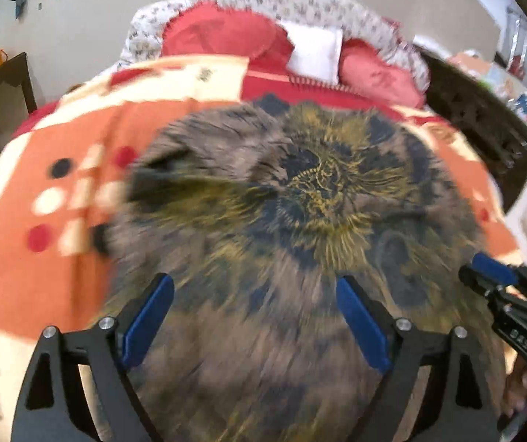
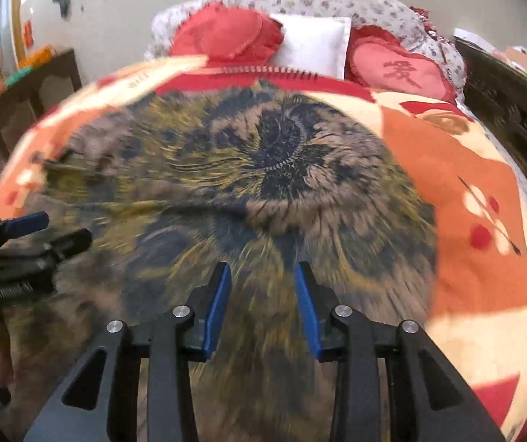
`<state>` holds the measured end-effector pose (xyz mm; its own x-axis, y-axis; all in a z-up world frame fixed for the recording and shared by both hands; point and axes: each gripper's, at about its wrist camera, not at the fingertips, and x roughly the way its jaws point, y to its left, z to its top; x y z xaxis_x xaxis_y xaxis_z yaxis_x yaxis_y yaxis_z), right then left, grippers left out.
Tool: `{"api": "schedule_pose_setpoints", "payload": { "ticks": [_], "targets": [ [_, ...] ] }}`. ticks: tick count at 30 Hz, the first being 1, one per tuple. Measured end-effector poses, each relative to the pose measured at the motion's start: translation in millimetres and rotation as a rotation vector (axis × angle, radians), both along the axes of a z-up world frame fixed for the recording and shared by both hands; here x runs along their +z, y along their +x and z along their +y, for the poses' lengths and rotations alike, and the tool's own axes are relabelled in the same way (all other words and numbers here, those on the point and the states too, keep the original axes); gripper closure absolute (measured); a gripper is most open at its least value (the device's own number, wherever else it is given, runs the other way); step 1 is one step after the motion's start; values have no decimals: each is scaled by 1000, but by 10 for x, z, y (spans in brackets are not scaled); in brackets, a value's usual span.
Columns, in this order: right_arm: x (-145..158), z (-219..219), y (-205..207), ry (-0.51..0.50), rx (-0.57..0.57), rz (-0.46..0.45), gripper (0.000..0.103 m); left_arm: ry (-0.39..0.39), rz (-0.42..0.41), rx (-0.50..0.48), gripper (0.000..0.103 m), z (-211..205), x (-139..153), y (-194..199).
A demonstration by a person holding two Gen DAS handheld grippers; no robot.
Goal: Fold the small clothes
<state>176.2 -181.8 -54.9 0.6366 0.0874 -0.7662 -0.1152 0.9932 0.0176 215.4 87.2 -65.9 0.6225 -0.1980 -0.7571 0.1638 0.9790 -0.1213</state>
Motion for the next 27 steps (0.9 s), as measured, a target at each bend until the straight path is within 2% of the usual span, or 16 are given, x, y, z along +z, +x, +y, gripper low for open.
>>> {"api": "schedule_pose_setpoints", "payload": {
  "ticks": [4,8,9,11,14,17,21,27],
  "targets": [
    [-82,19,-590,-6,24,45,66,33,27,-54,10,488,88,-643],
    [-353,29,-1082,-21,28,110,66,78,62,-34,10,895,19,-1200],
    [-377,39,-1183,-29,26,89,66,80,67,-21,10,977,-1,-1361],
    [-371,21,-1286,-30,12,80,66,54,76,-5,10,1115,-42,-1647],
    [-355,-27,-1358,11,-10,89,62,-65,123,-21,10,1288,-170,-2082],
    [-409,41,-1424,-22,-2,40,60,-107,183,-25,10,1353,-341,-2336],
    [-457,128,-1502,-83,10,-8,60,-103,173,-30,7,1321,-414,-2525],
    [-461,105,-1515,-72,12,-21,60,10,183,-10,4,1127,-500,-2548]
  ]
}}
